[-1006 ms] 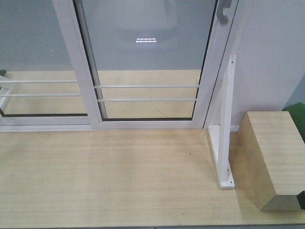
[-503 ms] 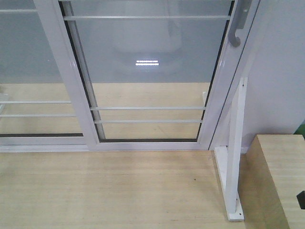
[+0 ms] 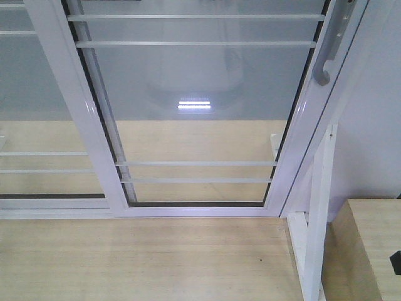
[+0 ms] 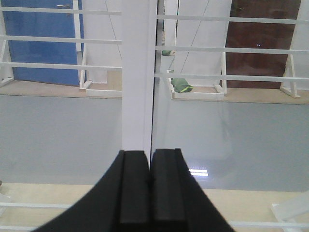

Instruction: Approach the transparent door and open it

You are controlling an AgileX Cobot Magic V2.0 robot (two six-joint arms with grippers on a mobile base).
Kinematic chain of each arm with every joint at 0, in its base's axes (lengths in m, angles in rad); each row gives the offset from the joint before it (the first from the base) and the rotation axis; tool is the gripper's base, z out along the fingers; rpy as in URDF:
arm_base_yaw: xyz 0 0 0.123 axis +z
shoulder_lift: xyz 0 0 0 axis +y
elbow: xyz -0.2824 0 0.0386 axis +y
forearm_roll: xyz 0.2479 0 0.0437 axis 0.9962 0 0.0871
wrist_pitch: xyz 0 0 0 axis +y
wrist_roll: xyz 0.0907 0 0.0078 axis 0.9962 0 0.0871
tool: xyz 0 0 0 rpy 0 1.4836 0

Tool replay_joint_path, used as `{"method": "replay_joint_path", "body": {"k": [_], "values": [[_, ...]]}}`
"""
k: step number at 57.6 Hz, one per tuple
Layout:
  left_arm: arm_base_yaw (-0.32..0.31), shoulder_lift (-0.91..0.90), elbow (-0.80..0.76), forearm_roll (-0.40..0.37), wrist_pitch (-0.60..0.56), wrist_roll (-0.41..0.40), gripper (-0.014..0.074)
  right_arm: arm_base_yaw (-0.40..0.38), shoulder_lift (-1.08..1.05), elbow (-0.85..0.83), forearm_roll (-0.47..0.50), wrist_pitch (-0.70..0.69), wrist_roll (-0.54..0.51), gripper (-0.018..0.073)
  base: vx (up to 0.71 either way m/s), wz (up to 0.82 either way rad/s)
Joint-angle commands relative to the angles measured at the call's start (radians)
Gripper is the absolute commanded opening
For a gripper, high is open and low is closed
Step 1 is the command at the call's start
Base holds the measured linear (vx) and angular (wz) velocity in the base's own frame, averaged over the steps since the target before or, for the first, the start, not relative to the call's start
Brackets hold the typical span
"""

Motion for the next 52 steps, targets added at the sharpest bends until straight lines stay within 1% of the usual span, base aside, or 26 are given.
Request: {"method": "replay_joint_path", "body": {"k": [1,40,45,52], "values": [[-0.006,-0.014,0.016,-0.003,-0.083,-0.001,-0.0003,-0.004,-0.016,0.004,-0.008,-0.081,0.000,-0.0006,0.15,0.00],[-0.004,-0.015,0.016,-0.003,-0.082,-0.001,-0.0003,-0.003,-0.016,0.004,-0.008,-0.080,0.000,-0.0006,0.12,0.01],[-0.005,0.008,0.014,-0.003,-0.101,-0.001,-0.0003,-0.005,-0.002,0.004,-0.008,-0.088,0.000,-0.0006,0.03,-0.08],[-0.009,0.008,0.014,-0.003,-0.077,-0.001,-0.0003,-0.005,-0.004,0.004,-0.008,-0.082,0.000,-0.0006,-0.01,0.01]]}}
